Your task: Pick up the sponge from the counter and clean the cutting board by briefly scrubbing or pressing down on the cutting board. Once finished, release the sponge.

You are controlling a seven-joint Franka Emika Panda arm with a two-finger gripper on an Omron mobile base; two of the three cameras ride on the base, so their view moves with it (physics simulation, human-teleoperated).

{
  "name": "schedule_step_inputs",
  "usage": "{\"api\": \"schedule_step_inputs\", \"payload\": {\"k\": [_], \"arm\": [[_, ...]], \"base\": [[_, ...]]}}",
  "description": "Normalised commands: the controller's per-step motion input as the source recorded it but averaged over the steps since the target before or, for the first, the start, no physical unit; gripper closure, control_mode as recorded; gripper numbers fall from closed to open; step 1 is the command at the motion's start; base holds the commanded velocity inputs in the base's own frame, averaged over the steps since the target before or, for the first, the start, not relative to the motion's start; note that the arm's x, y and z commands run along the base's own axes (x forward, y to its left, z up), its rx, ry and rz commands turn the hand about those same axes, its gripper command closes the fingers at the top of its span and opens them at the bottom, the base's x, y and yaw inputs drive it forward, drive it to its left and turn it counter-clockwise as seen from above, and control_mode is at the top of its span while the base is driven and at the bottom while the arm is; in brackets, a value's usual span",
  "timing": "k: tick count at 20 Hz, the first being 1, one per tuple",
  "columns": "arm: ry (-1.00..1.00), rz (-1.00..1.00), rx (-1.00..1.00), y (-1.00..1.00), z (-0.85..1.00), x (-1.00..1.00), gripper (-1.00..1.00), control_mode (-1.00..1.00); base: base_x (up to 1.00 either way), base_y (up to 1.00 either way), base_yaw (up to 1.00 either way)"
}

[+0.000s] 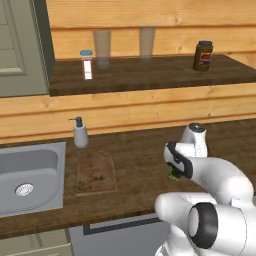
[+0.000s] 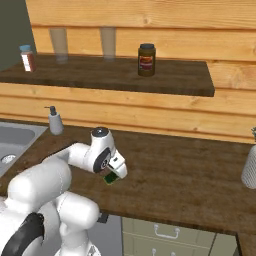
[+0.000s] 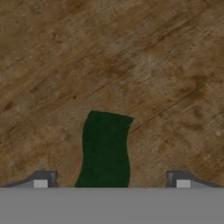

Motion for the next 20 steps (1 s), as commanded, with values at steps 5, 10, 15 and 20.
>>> {"api": "schedule_step_inputs", "payload": {"k": [5, 10, 15, 20], "arm": [[-0.19, 0.05, 0.14, 0.00, 1.00, -0.65, -1.00, -1.00], [-0.13, 0.15, 0.21, 0.01, 1.00, -0.52, -1.00, -1.00], [-0.11, 0.21, 0.17, 0.04, 1.00, -0.50, -1.00, -1.00], [-0.03, 0.19, 0.06, 0.01, 1.00, -0.51, -1.00, -1.00]], "base": [[0.00, 0.00, 0.00], [0.00, 0.00, 0.00], [0.00, 0.00, 0.00], [0.00, 0.00, 0.00]]}}
